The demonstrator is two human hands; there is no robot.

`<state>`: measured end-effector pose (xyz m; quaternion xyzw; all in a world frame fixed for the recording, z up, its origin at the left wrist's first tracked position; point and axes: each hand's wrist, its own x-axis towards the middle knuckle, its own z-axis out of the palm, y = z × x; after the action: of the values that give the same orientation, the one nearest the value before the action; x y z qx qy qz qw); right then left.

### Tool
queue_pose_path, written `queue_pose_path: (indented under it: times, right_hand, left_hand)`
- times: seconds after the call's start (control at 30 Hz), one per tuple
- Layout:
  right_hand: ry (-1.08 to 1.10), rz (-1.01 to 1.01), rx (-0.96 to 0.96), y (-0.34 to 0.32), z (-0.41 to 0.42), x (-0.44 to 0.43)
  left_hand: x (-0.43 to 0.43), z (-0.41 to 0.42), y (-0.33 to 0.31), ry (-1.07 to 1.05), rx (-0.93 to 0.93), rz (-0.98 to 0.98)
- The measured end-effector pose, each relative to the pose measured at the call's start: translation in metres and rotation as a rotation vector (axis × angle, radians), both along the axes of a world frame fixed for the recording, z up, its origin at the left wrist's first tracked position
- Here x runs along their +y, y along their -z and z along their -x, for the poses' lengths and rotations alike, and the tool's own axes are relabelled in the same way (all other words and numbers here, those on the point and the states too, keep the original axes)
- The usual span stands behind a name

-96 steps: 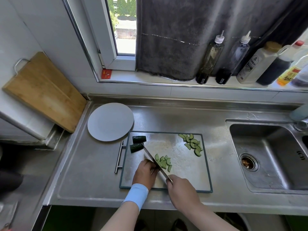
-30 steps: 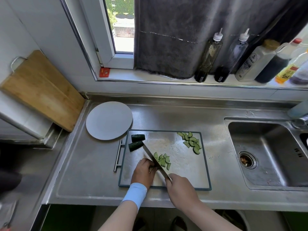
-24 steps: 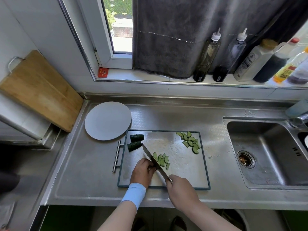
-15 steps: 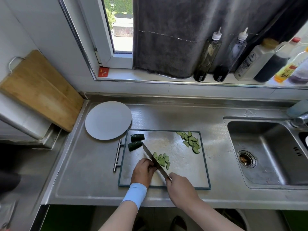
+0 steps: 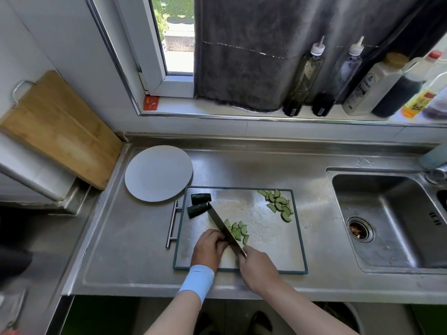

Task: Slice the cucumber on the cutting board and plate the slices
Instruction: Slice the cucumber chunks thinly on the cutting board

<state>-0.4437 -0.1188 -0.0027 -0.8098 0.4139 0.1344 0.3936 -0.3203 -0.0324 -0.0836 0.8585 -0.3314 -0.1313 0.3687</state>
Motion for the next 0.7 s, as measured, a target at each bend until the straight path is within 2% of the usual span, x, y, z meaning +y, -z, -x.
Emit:
queue_pose_path:
  times: [0.3,0.47,0.6,0.7]
  right_hand:
    - [-0.009,-0.02,-0.047,-0.005,0.007,-0.015]
    - [0.03,0.028,-0.118,-0.018,0.013,-0.039]
    - [-0.044,0.192,-0.063,-0.029,0.017,-0.068]
    - [-0.149,0.352,-0.023,-0.031,0.023,-0.085]
  left_hand:
    - [-0.002,0.001,-0.008,0.041,-0.006,-0.066]
    - [-0.021,-0.005,-0.015,0.05,0.088,-0.123]
    - [-0.036,-0.013,-0.029,0.081,0.186,-0.23]
    - [-0.038,-0.023,-0.044,-0.076,0.217,-0.169]
